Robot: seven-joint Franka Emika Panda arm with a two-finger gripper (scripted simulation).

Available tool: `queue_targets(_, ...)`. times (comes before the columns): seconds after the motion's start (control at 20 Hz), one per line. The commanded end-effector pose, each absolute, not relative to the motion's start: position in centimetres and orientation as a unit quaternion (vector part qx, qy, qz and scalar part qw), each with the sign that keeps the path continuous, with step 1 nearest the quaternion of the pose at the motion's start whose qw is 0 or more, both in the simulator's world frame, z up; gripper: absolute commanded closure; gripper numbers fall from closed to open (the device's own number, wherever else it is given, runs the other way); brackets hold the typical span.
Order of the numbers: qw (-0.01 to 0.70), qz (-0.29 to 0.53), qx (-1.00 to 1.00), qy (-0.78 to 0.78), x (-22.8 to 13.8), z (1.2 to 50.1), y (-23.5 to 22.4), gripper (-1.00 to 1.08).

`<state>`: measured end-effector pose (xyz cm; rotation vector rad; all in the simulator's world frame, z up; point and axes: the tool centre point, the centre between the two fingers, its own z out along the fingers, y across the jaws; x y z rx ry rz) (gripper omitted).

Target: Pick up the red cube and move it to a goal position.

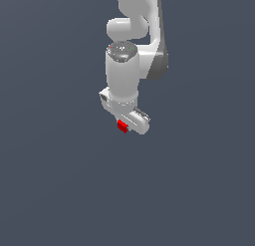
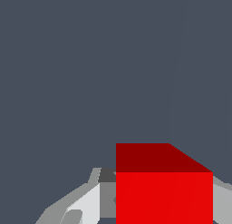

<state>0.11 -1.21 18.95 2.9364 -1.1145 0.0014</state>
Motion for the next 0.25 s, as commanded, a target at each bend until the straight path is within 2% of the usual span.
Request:
queue_targets(0.0, 0.0, 0.0, 0.935, -0.355, 0.38, 19.42, -1.08, 1.08)
queue_targets(0.2, 0.0, 0.0, 0.935, -0.355, 0.47, 19.41, -1.07, 1.08)
